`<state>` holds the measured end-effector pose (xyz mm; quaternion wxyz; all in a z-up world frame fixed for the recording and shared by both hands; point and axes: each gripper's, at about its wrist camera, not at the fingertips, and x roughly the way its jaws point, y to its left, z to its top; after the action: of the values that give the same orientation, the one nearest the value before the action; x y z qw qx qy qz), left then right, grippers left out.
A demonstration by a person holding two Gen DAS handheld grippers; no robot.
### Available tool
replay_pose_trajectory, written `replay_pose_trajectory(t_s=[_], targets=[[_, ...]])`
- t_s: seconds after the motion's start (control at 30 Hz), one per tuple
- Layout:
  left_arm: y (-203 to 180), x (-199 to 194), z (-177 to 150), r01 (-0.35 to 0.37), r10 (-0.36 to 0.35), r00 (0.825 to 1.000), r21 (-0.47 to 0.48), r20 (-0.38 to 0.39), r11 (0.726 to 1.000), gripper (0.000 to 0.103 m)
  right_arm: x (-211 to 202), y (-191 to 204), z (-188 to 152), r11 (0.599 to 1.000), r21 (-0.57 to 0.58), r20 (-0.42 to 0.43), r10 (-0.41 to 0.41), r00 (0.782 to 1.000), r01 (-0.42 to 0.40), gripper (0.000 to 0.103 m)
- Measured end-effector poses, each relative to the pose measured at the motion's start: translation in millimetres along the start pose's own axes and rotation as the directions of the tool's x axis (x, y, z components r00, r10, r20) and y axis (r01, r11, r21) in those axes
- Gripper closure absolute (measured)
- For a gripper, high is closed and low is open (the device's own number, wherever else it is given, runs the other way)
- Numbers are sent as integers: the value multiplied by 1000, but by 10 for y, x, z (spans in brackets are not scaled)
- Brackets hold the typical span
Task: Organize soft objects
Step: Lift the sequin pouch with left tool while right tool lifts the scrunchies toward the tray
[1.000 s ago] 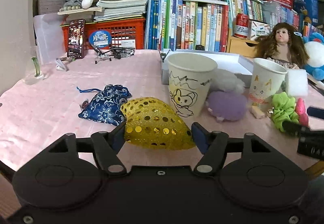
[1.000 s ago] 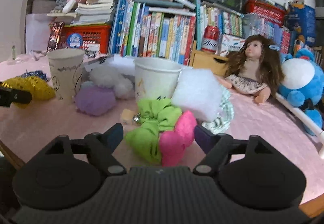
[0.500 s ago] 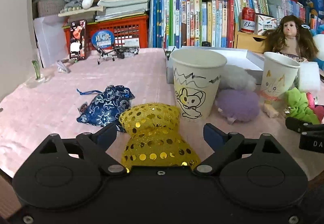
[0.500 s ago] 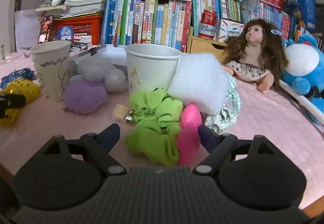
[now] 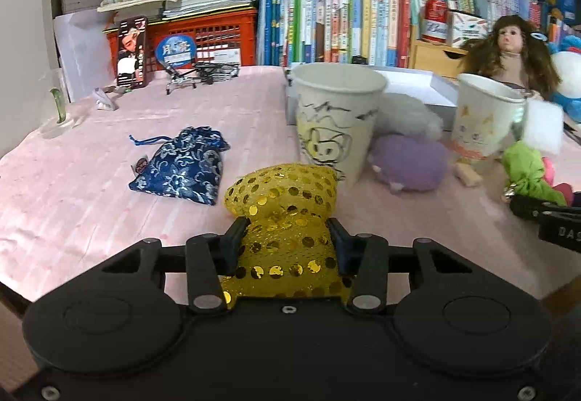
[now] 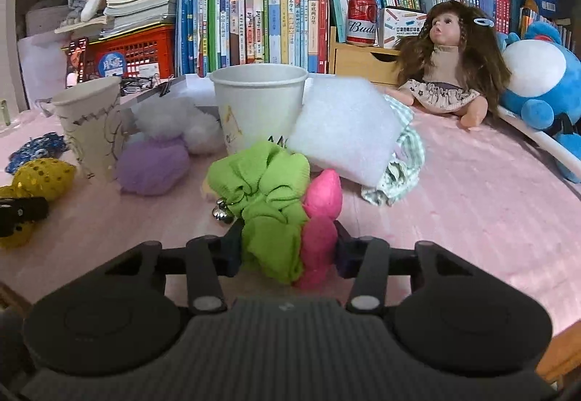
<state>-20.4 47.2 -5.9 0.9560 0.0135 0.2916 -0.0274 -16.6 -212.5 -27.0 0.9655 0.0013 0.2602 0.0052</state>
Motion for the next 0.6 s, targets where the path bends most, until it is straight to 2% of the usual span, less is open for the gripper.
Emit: replay_pose_trajectory(t_s=[0.17,0.6], targets=[[-125,-164,11,40,-40,999,33,18,999,60,-150,87,-28,997,-28,-13,66,998,-67,52],[-261,-407,187,96,-100,992,55,78,994,59,-362,189,112,987,-54,40,151,988,-148,51]])
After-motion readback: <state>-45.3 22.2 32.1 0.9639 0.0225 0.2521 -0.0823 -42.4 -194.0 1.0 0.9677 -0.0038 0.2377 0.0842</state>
